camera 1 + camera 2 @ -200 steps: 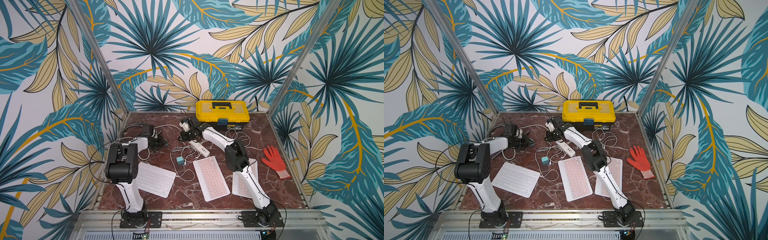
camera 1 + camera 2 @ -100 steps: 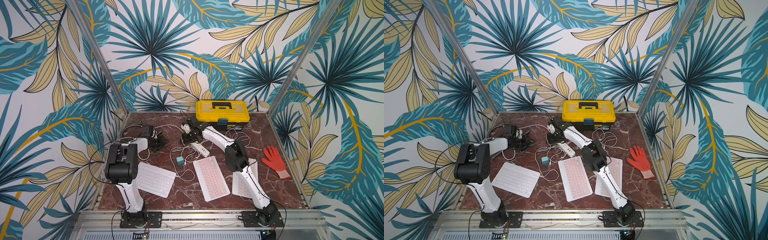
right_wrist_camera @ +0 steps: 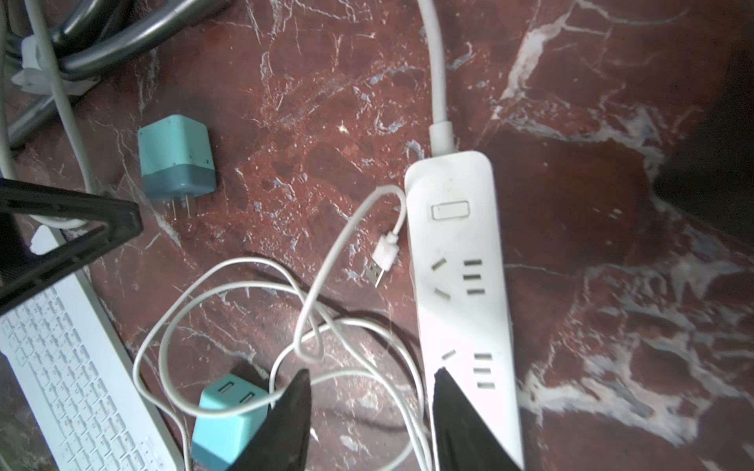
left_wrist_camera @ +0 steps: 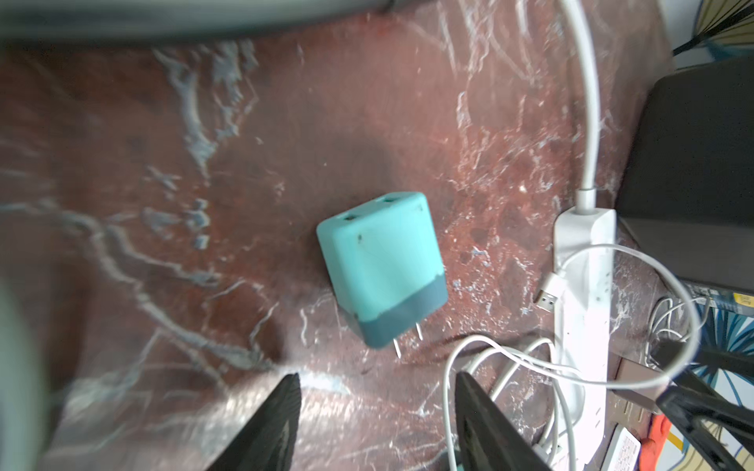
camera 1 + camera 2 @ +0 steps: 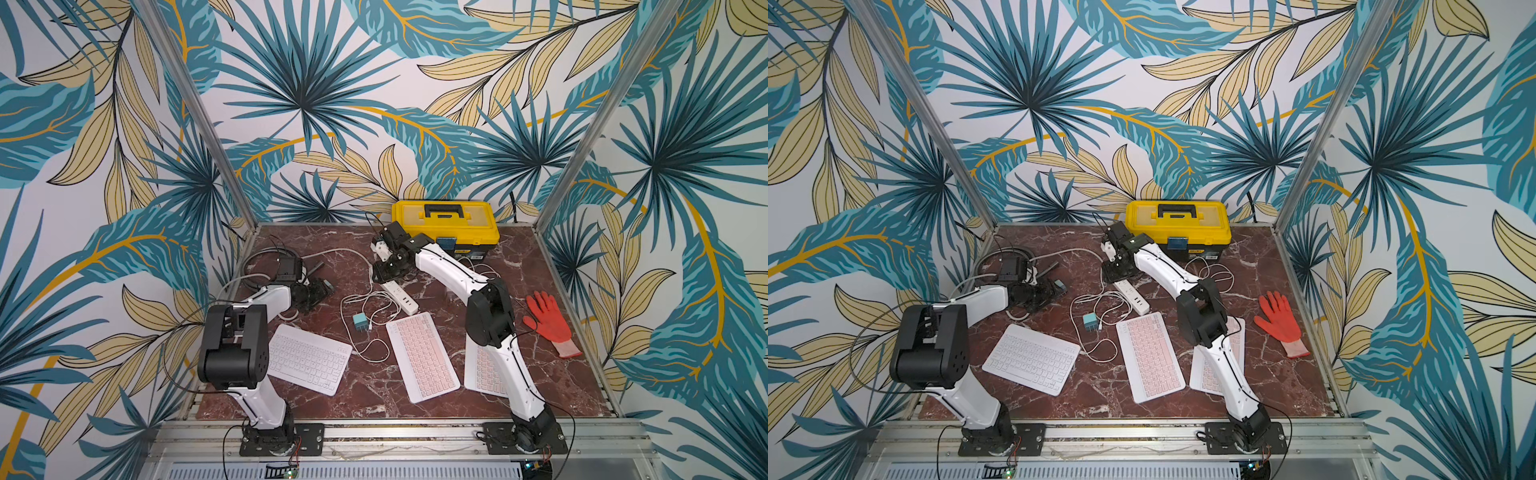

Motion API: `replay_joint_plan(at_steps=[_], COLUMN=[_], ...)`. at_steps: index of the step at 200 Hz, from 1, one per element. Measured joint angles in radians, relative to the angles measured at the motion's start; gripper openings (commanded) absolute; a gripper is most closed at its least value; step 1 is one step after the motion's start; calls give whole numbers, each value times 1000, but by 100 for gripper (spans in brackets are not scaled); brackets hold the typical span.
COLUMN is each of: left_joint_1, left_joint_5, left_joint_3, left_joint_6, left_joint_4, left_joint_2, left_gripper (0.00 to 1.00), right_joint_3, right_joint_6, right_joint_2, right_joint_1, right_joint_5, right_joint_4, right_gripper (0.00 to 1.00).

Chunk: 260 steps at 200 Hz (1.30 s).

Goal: Unplug the wireless keyboard
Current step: Place the plug at the center of the board, then adjust the power cord at the center of the board.

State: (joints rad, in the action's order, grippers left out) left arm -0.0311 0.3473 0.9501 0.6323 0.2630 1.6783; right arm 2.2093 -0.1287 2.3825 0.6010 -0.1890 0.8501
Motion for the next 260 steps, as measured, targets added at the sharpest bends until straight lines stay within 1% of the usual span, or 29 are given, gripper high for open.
replay_joint_plan(at_steps=[22,46,67,89,124,159,185,214,260], left_joint_1=[0,16,51,130,254,281,288,291,292], left_joint_5=[-33,-107,-169,-233,-316,-352,-355,-356,-348], left_joint_3=[-3,-3,-8,-56,-142,-242,-318,-345,-343], left_joint_6=[-11,-19,-9,33,103,207,275,315,315], left_joint_4=[38,114,188,249,340,401,433,444,446], left_joint_2=[-80,-154,-191,-246,-357,-488,-565,-579,-477], left_gripper=[61,60,59,59,59,60,59,56,55], right_joint_3=[-100,-224,-340,-448,-627,-780,-848,-878,-880], right_joint_6=[35,83,151,237,328,378,385,388,391], right_joint_2=[-79,-170,-264,-358,-481,-560,-579,-579,-534], right_joint_1=[-2,-4,4,43,131,200,256,312,382], right_joint_5=[21,25,27,40,29,0,-33,-64,-66], right_joint_4=[-8,-34,-65,-98,-175,-248,-298,-347,-436], right_gripper=[49,48,47,46,43,40,36,34,33])
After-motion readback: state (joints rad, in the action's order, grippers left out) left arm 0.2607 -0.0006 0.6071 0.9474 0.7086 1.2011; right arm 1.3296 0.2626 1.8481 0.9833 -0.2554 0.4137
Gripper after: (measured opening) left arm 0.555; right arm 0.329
